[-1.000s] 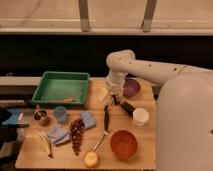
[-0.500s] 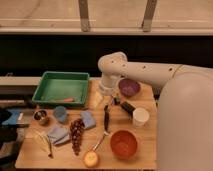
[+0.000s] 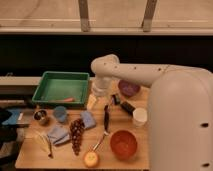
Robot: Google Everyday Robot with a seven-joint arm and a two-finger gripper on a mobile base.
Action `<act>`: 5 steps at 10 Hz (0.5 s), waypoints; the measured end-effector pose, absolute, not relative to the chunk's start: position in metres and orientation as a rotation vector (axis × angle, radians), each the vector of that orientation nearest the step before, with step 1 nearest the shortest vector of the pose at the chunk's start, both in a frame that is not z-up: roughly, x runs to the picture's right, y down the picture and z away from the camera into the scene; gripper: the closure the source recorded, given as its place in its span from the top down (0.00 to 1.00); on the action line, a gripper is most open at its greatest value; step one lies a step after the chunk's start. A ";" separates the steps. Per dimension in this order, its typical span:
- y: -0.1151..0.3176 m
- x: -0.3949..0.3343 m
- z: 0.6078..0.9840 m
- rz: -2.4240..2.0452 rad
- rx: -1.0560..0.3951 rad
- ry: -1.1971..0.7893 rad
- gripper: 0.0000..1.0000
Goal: Place sponge in metal cup
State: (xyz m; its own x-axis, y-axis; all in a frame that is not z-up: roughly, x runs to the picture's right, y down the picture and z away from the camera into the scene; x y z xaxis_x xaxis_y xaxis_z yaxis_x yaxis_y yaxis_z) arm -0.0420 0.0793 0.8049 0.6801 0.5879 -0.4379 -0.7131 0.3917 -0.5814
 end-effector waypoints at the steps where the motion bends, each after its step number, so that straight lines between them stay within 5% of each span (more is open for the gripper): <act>1: 0.085 -0.065 0.812 0.788 -0.839 0.172 0.80; 5: 0.125 -0.104 0.841 0.659 -0.862 0.294 0.80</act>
State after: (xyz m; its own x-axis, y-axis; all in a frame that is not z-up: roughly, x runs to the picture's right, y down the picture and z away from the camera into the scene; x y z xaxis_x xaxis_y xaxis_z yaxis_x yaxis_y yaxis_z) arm -0.1043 0.1248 0.8412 0.7659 0.4150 -0.4912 -0.6427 0.4709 -0.6043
